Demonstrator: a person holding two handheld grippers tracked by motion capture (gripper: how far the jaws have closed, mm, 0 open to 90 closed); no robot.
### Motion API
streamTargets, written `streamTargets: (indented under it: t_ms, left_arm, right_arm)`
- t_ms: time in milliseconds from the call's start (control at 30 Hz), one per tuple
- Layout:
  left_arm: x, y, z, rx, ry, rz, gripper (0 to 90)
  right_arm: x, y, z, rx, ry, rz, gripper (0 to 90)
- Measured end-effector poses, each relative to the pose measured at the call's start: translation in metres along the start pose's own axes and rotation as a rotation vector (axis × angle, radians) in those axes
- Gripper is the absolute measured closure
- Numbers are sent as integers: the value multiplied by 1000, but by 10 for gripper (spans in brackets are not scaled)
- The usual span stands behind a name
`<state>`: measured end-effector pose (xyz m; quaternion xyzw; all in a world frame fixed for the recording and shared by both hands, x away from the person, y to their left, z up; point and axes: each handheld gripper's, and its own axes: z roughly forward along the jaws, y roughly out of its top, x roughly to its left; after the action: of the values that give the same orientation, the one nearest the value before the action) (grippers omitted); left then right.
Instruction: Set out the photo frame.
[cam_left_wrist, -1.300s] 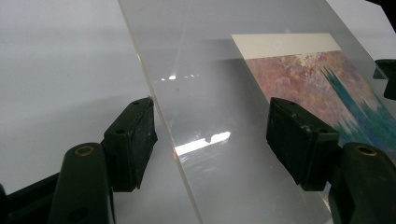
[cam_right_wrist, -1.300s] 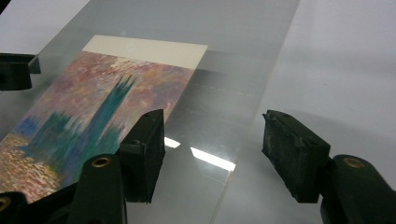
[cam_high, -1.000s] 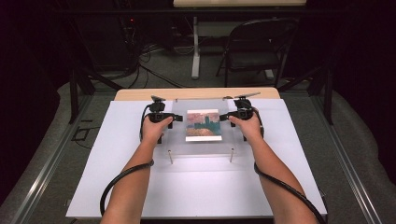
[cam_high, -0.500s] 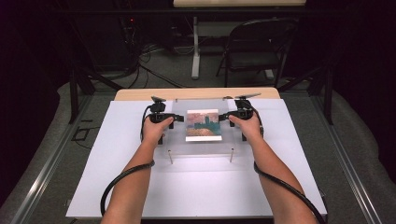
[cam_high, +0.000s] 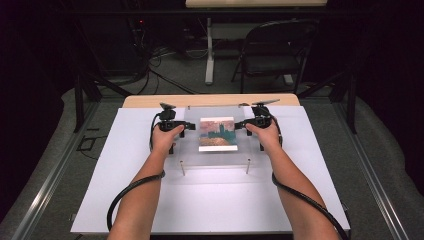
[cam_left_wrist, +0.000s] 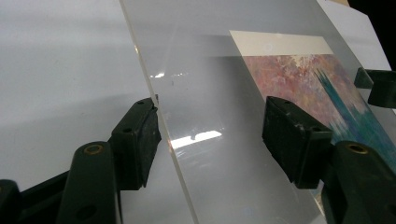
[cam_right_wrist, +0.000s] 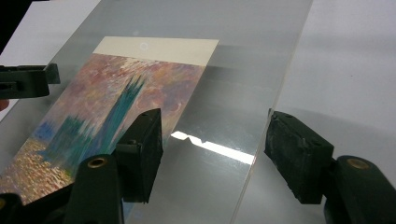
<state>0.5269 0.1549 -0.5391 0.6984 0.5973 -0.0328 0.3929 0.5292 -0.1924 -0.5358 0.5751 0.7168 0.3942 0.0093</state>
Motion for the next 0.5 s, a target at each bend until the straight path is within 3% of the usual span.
streamTargets:
  t_ms: [300, 500]
  left_arm:
    - [0, -1, -2, -11, -1, -11, 389]
    - [-2, 0, -4, -13, -2, 5, 390]
  right_arm:
    - [0, -1, -2, -9, -1, 12, 380]
    - [2, -1, -4, -12, -3, 7, 380]
